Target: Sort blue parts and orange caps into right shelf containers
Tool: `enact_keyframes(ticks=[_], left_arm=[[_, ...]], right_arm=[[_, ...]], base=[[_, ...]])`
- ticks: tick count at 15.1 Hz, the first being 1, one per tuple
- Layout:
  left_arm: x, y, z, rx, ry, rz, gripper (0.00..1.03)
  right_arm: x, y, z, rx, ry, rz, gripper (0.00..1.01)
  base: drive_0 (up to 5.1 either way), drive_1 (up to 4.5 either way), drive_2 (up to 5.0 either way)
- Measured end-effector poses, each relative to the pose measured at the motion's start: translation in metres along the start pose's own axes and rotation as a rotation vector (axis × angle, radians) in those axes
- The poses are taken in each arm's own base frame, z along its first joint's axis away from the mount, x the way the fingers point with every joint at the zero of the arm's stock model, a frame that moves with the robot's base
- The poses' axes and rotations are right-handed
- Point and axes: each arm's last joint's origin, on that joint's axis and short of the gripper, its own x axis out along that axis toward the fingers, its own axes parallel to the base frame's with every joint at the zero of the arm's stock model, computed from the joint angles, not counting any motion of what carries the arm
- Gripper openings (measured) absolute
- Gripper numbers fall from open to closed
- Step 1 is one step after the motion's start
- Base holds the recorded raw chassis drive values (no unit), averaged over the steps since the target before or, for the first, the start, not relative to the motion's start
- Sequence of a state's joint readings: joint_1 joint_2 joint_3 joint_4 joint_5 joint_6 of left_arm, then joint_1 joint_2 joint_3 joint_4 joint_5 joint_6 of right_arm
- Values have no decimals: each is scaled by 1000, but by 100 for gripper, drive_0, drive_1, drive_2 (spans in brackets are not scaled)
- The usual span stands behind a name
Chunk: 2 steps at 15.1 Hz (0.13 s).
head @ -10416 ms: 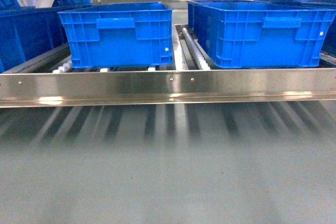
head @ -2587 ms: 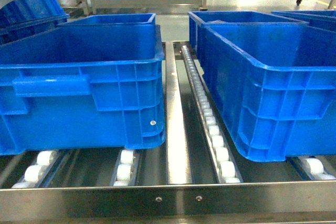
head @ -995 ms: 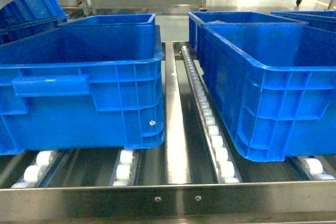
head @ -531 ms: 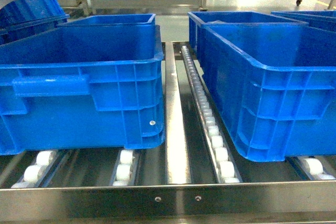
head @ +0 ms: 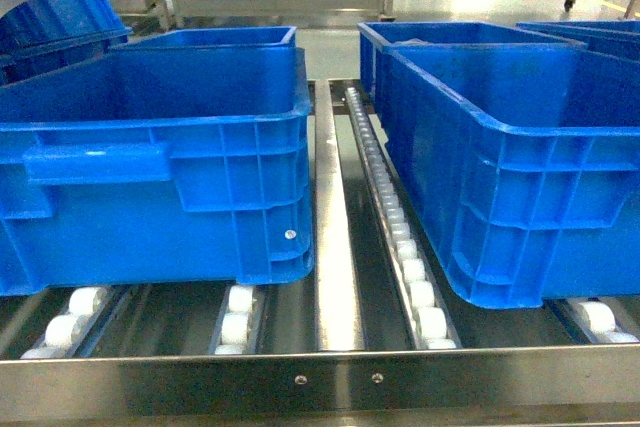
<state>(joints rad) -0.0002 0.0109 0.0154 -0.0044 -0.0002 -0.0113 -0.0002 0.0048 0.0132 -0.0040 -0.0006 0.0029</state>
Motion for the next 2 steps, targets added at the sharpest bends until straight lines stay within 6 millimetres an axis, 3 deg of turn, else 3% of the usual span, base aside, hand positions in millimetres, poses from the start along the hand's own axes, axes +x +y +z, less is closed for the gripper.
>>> enact_keyframes(ticks=[2], left_arm=[[0, 0, 0, 0, 0, 0, 98]], right_arm=[[0, 0, 0, 0, 0, 0, 98]], base=[[0, 0, 0]])
